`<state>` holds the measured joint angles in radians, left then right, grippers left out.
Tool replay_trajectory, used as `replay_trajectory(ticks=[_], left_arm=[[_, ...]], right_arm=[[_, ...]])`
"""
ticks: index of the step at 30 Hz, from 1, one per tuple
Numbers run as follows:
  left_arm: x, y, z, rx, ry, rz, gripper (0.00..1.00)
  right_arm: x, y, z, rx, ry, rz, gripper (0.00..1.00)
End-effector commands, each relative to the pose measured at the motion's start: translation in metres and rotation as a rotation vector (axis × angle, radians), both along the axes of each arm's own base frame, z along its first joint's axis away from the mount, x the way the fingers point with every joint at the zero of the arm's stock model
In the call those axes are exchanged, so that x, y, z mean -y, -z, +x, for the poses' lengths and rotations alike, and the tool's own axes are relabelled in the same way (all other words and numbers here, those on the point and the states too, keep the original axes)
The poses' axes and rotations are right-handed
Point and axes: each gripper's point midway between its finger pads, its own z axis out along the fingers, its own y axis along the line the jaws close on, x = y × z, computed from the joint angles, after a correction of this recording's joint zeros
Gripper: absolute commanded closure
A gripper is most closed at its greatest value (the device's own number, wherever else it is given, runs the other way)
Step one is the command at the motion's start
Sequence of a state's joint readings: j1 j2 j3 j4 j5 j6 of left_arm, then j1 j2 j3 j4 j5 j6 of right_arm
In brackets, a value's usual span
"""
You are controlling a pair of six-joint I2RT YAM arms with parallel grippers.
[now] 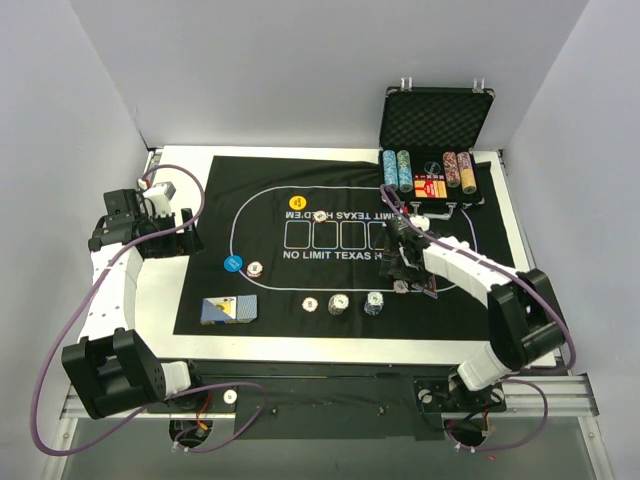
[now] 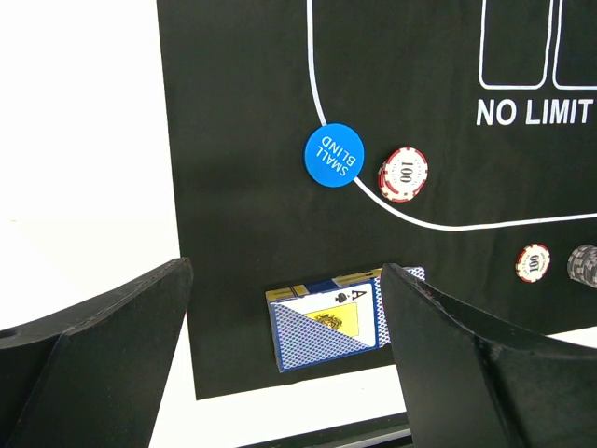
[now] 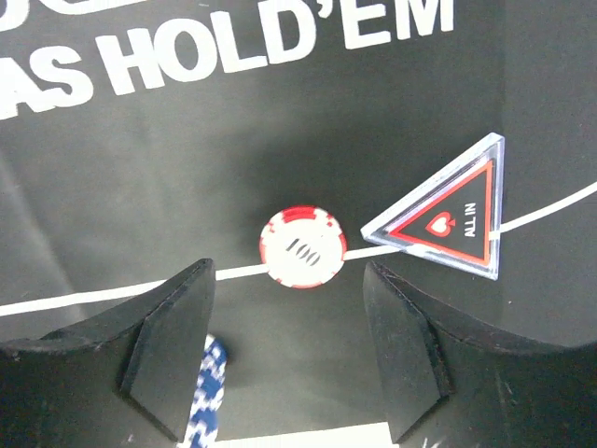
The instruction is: Distribute texas hold em gaming equipment
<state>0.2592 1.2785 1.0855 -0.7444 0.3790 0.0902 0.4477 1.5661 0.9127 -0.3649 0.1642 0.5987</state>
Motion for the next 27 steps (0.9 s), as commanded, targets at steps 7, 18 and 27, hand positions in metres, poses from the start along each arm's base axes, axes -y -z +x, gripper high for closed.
replay_trajectory(ticks=[7,18,27], left_arm=[[0.001,-0.012,0.009,0.046,0.012,-0.012,0.07],[0.001,-0.010,0.007,0.046,0.014,-0.006,0.07],[0.004,-0.011,0.008,0.052,0.010,-0.025,0.07]], right_arm=[[-0.094,-0.088,0.000,0.140,-0.357,0.111,0.31],[-0.144,-0.067,-0.041,0.036,-0.569,0.085,0.23],[-0.156,-0.046,-0.054,-0.005,-0.618,0.055,0.24]])
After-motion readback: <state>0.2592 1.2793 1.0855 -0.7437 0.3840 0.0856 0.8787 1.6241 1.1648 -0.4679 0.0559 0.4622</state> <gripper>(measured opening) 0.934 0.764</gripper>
